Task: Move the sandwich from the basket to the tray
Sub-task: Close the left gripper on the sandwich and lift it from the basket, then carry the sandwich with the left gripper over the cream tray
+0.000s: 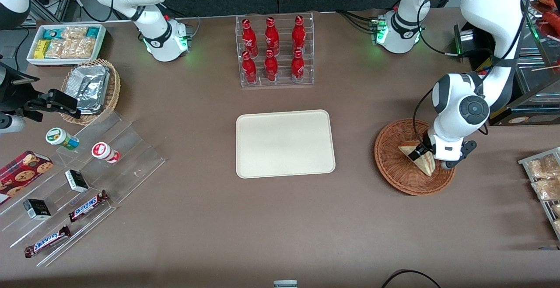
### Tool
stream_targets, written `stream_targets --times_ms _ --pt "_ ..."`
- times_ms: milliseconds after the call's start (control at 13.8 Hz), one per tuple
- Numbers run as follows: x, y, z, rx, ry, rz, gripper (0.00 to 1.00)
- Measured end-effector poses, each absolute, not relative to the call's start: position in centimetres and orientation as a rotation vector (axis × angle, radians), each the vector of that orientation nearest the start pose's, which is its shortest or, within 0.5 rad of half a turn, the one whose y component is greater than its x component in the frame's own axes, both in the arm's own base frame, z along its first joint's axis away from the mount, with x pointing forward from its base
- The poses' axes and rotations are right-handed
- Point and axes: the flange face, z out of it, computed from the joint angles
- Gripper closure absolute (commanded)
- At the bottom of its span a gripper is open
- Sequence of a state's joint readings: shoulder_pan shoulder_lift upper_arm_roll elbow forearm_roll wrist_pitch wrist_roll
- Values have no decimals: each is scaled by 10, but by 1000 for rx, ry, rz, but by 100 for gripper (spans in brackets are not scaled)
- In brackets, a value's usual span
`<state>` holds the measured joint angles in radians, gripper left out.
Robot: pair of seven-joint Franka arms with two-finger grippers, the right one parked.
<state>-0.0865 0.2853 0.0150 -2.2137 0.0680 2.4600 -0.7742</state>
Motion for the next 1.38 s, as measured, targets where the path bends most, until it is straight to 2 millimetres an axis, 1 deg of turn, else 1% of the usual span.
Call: stream_targets --times_ms 73,145,291,436,509,655,727,800,945,1018,1091,1164,1236,1382 --pt "546 -39 244 -2921 -982 32 96" --pt "546 -39 245 -2919 -982 38 100" --pt "545 -39 247 -2913 -980 56 100" --pt "547 -41 258 -2899 -972 97 100" --pt "549 -46 269 -2889 -957 133 100" --pt "553 -70 306 -2871 -890 210 100" --pt "555 -88 327 -2869 -845 231 100" --pt "555 -110 350 -2871 -797 241 100" --pt "552 -168 392 -2884 -676 241 100" --pt "547 -199 406 -2896 -610 231 100" --pt "540 -232 415 -2913 -548 214 100" --pt "533 -263 418 -2936 -493 206 100" --pt "526 -292 416 -2956 -442 212 100" --pt "514 -347 402 -2983 -357 246 100"
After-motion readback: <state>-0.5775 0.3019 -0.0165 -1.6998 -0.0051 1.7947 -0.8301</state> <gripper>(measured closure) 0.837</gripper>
